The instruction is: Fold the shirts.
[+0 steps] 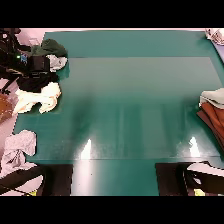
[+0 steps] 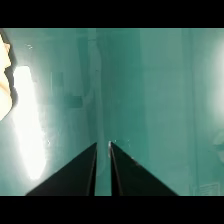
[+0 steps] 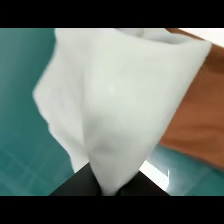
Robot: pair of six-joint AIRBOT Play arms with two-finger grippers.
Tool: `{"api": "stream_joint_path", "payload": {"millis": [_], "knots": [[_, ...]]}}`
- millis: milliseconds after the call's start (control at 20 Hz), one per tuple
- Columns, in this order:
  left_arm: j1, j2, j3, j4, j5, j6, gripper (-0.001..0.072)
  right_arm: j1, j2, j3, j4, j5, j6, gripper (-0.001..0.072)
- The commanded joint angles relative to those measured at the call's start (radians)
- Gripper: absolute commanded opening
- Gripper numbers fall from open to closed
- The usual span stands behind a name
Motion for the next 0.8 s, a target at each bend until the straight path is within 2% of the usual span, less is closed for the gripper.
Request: {"api": "stream_joint_path", "payload": {"millis": [0,150,450,500,600,650,750], "knots": [[0.0,0.0,0.001,-0.001,0.012,-0.001,0.0115,-0.05,0.043,-0.109,-0.127,0.027,0.028,0.0021],[0.0,0.0,0.001,-0.001,0.022,-0.001,0.0115,-0.053,0.079,-0.225,-0.303,0.007,0.027,0.0021],[0.0,0.0,0.001,-0.001,0.026,-0.001,0.0115,-0.053,0.085,-0.487,-0.588,-0.18,0.021,0.0043],[0.0,0.0,0.001,-0.001,0.016,-0.001,0.0115,-0.053,0.085,-0.528,-0.608,-0.224,0.021,0.0159],[0.0,0.0,0.001,0.0,0.0,0.0,0.0116,-0.053,0.085,-0.591,-0.615,-0.25,0.021,0.0444],[0.0,0.0,0.001,0.001,-0.001,0.0,0.0115,-0.053,0.085,-0.6,-0.615,-0.243,0.021,0.0508],[0.0,0.001,0.001,0.005,0.0,0.0,0.0116,-0.052,0.085,-0.554,-0.608,-0.185,0.021,0.0523]]}}
